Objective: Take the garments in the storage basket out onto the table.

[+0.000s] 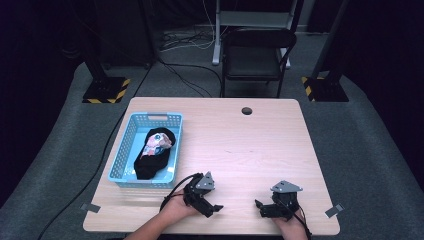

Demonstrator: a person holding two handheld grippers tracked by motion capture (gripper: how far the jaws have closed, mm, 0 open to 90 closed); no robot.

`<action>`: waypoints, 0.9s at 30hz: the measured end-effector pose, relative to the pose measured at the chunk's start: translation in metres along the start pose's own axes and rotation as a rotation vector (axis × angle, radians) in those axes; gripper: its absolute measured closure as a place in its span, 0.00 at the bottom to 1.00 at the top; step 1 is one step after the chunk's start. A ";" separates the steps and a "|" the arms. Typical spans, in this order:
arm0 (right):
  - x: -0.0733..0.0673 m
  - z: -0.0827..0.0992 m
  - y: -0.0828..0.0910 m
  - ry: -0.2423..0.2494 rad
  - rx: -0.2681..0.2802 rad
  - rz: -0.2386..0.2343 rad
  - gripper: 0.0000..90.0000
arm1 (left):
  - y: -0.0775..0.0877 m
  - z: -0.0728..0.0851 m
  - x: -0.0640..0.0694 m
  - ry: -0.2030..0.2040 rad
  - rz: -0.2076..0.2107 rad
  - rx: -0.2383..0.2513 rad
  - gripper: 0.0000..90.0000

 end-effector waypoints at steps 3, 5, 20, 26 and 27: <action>0.000 0.000 0.000 0.000 0.000 0.000 0.03 | 0.003 -0.003 0.000 0.006 0.002 0.010 0.06; 0.000 0.000 0.000 0.000 0.000 0.000 0.03 | 0.007 -0.005 0.000 0.004 -0.001 0.021 0.06; 0.000 0.000 0.000 0.000 0.000 0.000 0.03 | 0.030 -0.023 -0.002 0.037 0.005 0.092 0.07; 0.000 0.000 0.000 0.000 0.000 0.000 0.03 | 0.035 -0.026 -0.004 0.049 0.007 0.104 0.07; 0.000 0.000 0.000 0.000 0.000 0.000 0.03 | 0.036 -0.026 -0.004 0.053 0.009 0.108 0.07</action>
Point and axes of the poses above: each handheld gripper's, and its own axes: y roughly backward along the jaws, z roughly out of its underside, x roughly to its right, the point moved 10 cm from there along -y, roughly forward along the jaws, and after that the axes turned 10 degrees about y, right-handed, at the moved point
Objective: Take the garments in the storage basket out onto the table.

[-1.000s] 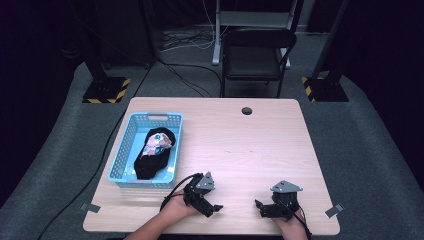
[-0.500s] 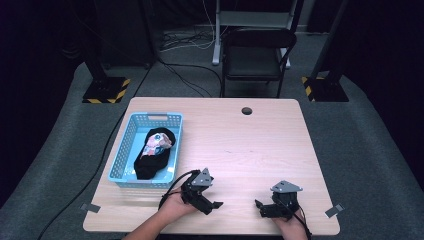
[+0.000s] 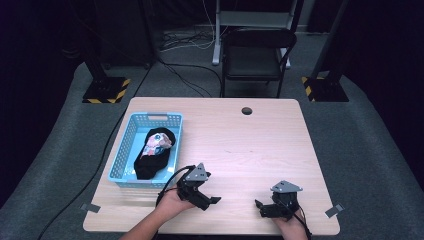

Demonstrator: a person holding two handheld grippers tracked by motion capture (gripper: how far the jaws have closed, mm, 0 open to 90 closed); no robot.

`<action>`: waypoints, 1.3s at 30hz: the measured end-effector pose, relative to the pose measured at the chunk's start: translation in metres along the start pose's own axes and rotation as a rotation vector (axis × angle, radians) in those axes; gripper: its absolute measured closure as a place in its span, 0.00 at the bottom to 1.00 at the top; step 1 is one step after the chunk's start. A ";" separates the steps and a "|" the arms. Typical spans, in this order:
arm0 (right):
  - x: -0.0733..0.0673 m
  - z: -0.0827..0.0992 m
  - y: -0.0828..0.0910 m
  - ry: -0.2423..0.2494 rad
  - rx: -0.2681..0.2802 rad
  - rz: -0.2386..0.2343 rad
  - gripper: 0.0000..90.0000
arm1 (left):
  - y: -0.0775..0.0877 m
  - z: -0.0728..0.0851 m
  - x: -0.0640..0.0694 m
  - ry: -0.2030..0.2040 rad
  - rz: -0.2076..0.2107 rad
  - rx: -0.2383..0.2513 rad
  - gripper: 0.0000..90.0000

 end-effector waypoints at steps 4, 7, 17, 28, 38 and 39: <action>0.000 0.000 0.000 0.000 0.000 0.000 0.03 | 0.003 -0.002 -0.001 0.007 -0.001 0.009 0.07; 0.000 0.000 0.000 0.000 0.000 0.000 0.03 | 0.005 -0.004 -0.003 0.015 -0.003 0.012 0.07; 0.000 0.000 0.000 0.000 0.000 0.000 0.03 | 0.013 -0.008 -0.007 0.040 -0.014 0.032 0.08; 0.000 0.000 0.000 0.000 0.000 0.000 0.03 | 0.017 -0.010 -0.011 0.055 -0.027 0.032 0.08; 0.000 0.000 0.000 0.000 0.000 0.000 0.03 | 0.024 -0.011 -0.020 0.074 -0.054 0.042 0.08; 0.000 0.000 0.000 0.000 0.000 0.000 0.03 | 0.025 -0.012 -0.020 0.077 -0.052 0.044 0.08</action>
Point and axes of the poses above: each handheld gripper's, and its own axes: y roughly backward along the jaws, z roughly out of its underside, x roughly to its right, the point moved 10 cm from there along -y, roughly forward along the jaws, and after that the axes turned 10 degrees about y, right-handed, at the moved point
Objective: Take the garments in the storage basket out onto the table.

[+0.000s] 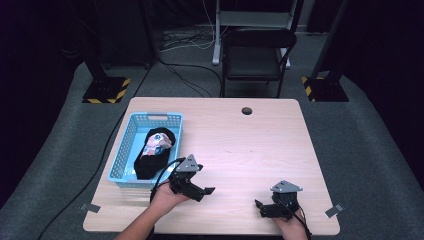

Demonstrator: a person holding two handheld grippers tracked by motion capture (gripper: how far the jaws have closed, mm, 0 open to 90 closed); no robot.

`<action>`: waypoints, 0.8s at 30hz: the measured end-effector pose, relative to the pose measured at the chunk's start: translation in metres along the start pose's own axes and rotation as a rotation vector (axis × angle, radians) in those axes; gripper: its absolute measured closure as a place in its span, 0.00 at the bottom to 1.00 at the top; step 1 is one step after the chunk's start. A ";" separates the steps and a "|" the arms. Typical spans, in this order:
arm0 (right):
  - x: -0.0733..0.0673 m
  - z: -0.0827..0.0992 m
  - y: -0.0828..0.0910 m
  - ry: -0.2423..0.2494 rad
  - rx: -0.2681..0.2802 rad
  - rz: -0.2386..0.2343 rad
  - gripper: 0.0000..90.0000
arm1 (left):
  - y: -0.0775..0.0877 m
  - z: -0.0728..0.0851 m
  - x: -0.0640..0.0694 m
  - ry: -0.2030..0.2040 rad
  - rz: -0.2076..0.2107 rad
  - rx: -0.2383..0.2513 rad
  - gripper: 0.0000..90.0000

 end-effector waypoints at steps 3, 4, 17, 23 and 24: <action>0.000 0.000 0.000 0.000 0.000 0.000 0.03 | 0.001 -0.001 -0.001 0.006 -0.003 0.006 0.08; 0.000 0.000 0.000 0.000 0.000 0.000 0.03 | 0.002 -0.002 -0.001 0.008 -0.002 0.006 0.08; 0.000 0.000 0.000 0.000 0.000 0.000 0.03 | 0.011 -0.006 -0.010 0.031 -0.027 0.021 0.08; 0.000 0.000 0.000 0.000 0.000 0.000 0.03 | 0.015 -0.008 -0.014 0.039 -0.035 0.033 0.08; 0.000 0.000 0.000 0.000 0.000 0.000 0.03 | 0.015 -0.008 -0.015 0.042 -0.036 0.034 0.08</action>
Point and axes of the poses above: each handheld gripper's, and its own axes: y roughly backward along the jaws, z roughly out of its underside, x roughly to its right, the point moved 10 cm from there along -y, roughly forward along the jaws, and after that the axes turned 10 degrees about y, right-handed, at the moved point
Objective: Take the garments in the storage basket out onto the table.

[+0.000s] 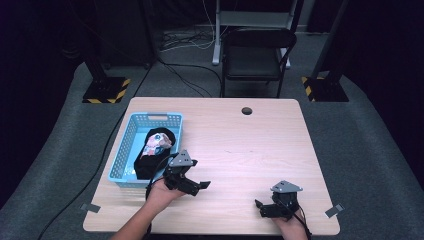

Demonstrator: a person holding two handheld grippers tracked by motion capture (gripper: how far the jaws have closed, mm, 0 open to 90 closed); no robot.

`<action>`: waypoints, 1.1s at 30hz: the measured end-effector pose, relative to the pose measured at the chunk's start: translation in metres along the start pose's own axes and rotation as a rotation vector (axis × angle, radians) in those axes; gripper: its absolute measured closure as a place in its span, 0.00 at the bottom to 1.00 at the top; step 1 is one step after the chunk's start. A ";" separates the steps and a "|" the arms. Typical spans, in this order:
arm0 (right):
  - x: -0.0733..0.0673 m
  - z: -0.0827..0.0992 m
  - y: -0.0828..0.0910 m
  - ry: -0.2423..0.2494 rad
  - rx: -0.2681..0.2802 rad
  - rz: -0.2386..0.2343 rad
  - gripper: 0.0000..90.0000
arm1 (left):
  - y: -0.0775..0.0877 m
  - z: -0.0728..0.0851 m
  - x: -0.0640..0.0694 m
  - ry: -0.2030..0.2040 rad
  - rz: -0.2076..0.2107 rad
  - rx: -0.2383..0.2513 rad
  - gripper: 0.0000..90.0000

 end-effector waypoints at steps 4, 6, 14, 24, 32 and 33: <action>0.000 0.000 0.000 0.000 0.000 0.000 0.03 | 0.002 0.000 -0.003 0.004 -0.007 0.001 0.08; 0.000 0.000 0.000 -0.001 0.000 0.000 0.03 | 0.002 0.000 -0.004 0.008 -0.007 0.001 0.08; 0.000 0.000 0.000 0.000 0.000 0.000 0.03 | 0.005 -0.002 -0.007 0.012 -0.017 0.007 0.08; 0.000 0.000 0.000 0.000 0.000 0.000 0.03 | 0.010 -0.003 -0.015 0.031 -0.031 0.017 0.08; 0.000 0.000 0.000 0.000 0.000 0.000 0.03 | 0.013 -0.004 -0.020 0.046 -0.041 0.022 0.08; 0.000 0.000 0.000 0.000 0.000 0.000 0.03 | 0.013 -0.004 -0.021 0.050 -0.043 0.024 0.08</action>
Point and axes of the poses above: each handheld gripper's, and its own axes: y roughly backward along the jaws, z roughly out of its underside, x roughly to its right, the point moved 10 cm from there along -y, roughly forward along the jaws, and after that the axes turned 10 degrees about y, right-handed, at the moved point
